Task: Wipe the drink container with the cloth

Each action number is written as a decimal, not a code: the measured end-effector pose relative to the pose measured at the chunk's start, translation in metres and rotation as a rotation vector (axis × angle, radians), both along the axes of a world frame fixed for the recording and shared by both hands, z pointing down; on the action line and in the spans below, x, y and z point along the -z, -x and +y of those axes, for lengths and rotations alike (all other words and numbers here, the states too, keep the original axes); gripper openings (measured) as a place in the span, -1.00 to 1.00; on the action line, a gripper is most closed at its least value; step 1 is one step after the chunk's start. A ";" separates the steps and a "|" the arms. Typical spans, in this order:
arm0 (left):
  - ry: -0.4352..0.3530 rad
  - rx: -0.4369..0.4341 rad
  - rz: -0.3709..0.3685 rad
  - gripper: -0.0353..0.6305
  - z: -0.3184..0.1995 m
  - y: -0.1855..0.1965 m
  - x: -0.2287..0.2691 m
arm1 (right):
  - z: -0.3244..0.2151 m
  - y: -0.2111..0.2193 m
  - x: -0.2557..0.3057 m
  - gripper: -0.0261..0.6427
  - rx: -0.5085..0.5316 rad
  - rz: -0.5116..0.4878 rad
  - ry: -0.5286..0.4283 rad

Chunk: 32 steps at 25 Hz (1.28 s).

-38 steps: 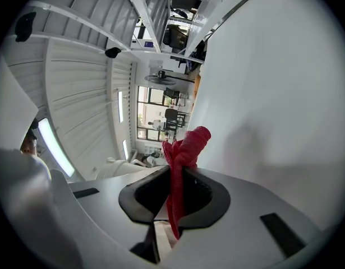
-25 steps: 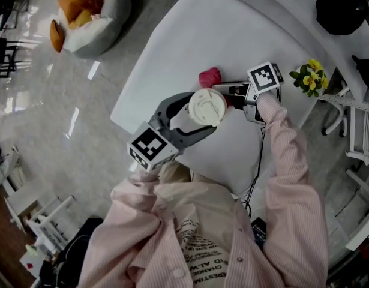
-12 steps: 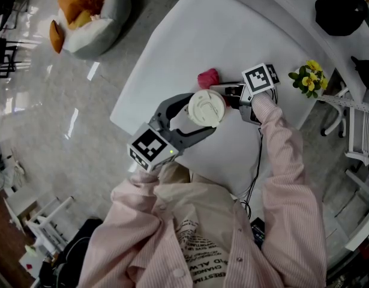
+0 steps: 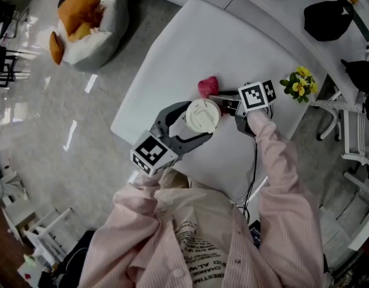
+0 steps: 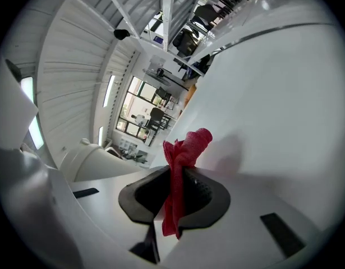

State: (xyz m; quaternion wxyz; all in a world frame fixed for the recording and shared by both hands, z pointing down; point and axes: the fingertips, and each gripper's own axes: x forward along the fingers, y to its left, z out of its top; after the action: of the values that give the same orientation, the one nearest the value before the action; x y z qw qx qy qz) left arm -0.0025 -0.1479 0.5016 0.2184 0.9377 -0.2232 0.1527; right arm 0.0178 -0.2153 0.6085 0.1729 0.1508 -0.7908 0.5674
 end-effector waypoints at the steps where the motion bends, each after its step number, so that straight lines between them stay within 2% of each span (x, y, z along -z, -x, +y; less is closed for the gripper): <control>1: -0.011 0.006 0.000 0.24 -0.001 -0.001 0.001 | -0.001 -0.003 0.003 -0.79 -0.014 0.007 -0.022; 5: -0.056 0.027 -0.005 0.24 -0.002 0.002 0.007 | -0.005 -0.014 0.022 -0.79 -0.084 0.014 -0.114; 12: -0.082 0.068 0.007 0.24 -0.002 0.013 0.016 | -0.003 -0.032 0.060 -0.79 -0.205 0.005 -0.251; 16: -0.081 0.125 0.000 0.24 0.002 0.033 0.020 | 0.003 -0.041 0.084 -0.79 -0.268 0.047 -0.392; 25: -0.162 0.241 -0.013 0.24 0.002 0.060 0.056 | 0.035 -0.058 0.153 -0.79 -0.459 0.149 -0.675; 29: -0.175 0.262 -0.037 0.23 0.009 0.065 0.073 | 0.055 -0.059 0.184 -0.79 -0.488 0.193 -0.782; 31: -0.196 0.269 -0.041 0.13 0.013 0.066 0.082 | 0.064 -0.060 0.199 -0.79 -0.504 0.207 -0.826; 32: -0.208 0.274 -0.041 -0.14 0.014 0.067 0.087 | 0.068 -0.059 0.206 -0.79 -0.511 0.210 -0.845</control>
State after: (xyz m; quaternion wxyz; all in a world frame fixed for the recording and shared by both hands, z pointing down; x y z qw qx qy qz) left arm -0.0691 -0.1335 0.4141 0.1344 0.9126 -0.3681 0.1163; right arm 0.0773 -0.1473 0.4024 0.0309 0.4527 -0.8675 0.2040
